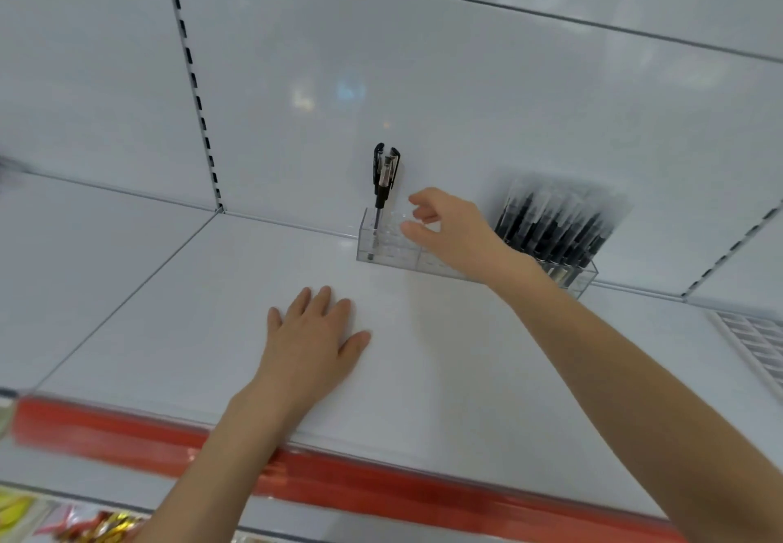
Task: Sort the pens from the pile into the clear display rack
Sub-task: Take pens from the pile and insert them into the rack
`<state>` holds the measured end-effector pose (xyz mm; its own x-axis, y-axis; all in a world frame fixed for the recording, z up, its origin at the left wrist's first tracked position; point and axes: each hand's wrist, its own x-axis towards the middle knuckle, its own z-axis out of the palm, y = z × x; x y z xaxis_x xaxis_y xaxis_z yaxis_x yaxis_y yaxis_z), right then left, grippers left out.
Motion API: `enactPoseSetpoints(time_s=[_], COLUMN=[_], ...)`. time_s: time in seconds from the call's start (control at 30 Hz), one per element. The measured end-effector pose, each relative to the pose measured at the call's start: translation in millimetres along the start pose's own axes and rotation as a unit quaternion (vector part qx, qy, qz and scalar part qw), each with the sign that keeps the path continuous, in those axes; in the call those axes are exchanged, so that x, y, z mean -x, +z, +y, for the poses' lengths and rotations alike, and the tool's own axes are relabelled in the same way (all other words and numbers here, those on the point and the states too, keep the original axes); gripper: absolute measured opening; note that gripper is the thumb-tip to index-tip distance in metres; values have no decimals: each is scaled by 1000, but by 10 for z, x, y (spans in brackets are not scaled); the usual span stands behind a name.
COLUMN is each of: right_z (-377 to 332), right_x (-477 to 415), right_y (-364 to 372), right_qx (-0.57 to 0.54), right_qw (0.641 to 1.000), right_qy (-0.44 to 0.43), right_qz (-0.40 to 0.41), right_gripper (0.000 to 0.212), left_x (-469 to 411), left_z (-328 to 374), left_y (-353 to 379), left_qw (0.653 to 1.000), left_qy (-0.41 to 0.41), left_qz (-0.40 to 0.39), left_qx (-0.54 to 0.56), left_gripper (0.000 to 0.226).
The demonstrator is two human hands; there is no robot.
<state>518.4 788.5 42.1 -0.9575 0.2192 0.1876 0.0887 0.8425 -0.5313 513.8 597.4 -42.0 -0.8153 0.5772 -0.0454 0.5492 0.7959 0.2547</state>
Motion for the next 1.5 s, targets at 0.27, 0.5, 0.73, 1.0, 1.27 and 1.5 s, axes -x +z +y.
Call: enactPoseSetpoints(time_s=[0.27,0.5,0.73,1.0,1.27,1.5], right_z=[-189,-819,-1779,-2647,-2828,-3198], right_x=[361,495,992,1871,2320,1993], right_y=[-226,-7,958,2533,3460,4059], right_qx=[88,-18,-192,-213,-155,-127], right_qw=[994,988,954,933,944,939], right_qy=[-56,-143,-229,-194,-85,-57], right_qz=[-16,60,-39,-213,-278,-314], right_gripper=[37,30,17,22,32,35], left_x=[248,1064,2311,4123,4939,4913], left_z=[-192,-718,-1540,-2556,-3188,-3845], left_y=[-412,-652,-502,-110,256,344], left_qw=[998,974,924,848,815,792], left_qy=[-10,-107,-273,-465,-536,-562], left_qz=[55,178,243,218,152,149], left_qx=[-25,93,117,128,160,184], left_gripper=[48,54,46,43,46,45])
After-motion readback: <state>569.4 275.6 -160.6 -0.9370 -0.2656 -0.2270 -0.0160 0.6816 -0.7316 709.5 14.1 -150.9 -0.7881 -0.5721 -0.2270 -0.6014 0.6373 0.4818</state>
